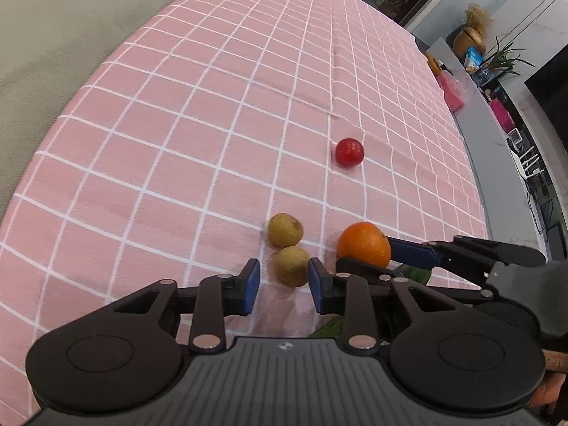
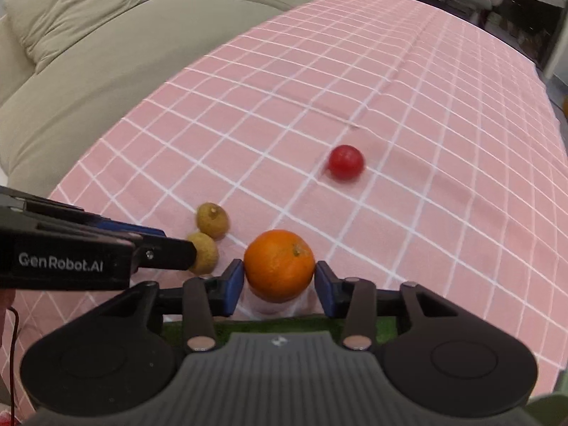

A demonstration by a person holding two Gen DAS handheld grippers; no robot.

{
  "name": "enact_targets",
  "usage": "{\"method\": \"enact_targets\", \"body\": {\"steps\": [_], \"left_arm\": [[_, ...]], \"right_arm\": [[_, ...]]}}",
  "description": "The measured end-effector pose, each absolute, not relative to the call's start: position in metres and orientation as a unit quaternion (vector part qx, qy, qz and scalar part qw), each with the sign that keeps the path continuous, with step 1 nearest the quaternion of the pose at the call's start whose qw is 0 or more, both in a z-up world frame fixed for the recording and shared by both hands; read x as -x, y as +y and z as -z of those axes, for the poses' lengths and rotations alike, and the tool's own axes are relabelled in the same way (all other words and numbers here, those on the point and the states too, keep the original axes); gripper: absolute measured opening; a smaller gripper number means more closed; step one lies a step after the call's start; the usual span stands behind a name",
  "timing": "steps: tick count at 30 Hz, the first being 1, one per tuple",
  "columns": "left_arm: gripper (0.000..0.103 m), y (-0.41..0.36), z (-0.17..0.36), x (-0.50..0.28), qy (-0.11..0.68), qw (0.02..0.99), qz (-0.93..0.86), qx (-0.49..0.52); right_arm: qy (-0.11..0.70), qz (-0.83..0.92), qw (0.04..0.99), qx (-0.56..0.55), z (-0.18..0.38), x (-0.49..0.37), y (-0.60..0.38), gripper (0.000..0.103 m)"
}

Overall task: Organize fruits
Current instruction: 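Grasp a small brown kiwi with the left tool while the right tool grasps a tangerine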

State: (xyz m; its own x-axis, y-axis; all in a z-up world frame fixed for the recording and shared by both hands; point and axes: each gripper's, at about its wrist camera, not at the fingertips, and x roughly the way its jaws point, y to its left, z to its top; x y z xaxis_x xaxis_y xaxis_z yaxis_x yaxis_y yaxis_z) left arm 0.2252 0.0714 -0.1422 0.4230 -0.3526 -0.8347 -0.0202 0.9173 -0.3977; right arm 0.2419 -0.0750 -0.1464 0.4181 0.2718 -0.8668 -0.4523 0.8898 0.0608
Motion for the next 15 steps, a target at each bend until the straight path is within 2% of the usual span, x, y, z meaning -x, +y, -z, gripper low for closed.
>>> {"method": "enact_targets", "body": {"steps": [2, 5, 11, 12, 15], "left_arm": [[0.043, 0.066, 0.141, -0.228, 0.526, 0.827, 0.101, 0.172], [0.046, 0.056, 0.140, -0.232, 0.525, 0.829, 0.104, 0.162], [0.046, 0.047, 0.144, -0.235, 0.538, 0.827, 0.095, 0.132], [0.045, 0.045, 0.145, -0.235, 0.540, 0.826, 0.094, 0.130], [0.031, 0.043, 0.147, -0.233, 0.542, 0.828, 0.089, 0.117]], "right_arm": [[0.494, -0.210, 0.839, 0.088, 0.143, -0.240, -0.080, 0.041], [0.490, -0.201, 0.844, 0.087, 0.135, -0.235, -0.087, 0.040], [0.481, -0.182, 0.853, 0.084, 0.124, -0.233, -0.101, 0.040], [0.481, -0.180, 0.854, 0.081, 0.124, -0.233, -0.103, 0.040], [0.479, -0.177, 0.856, 0.078, 0.123, -0.231, -0.107, 0.040]]}}
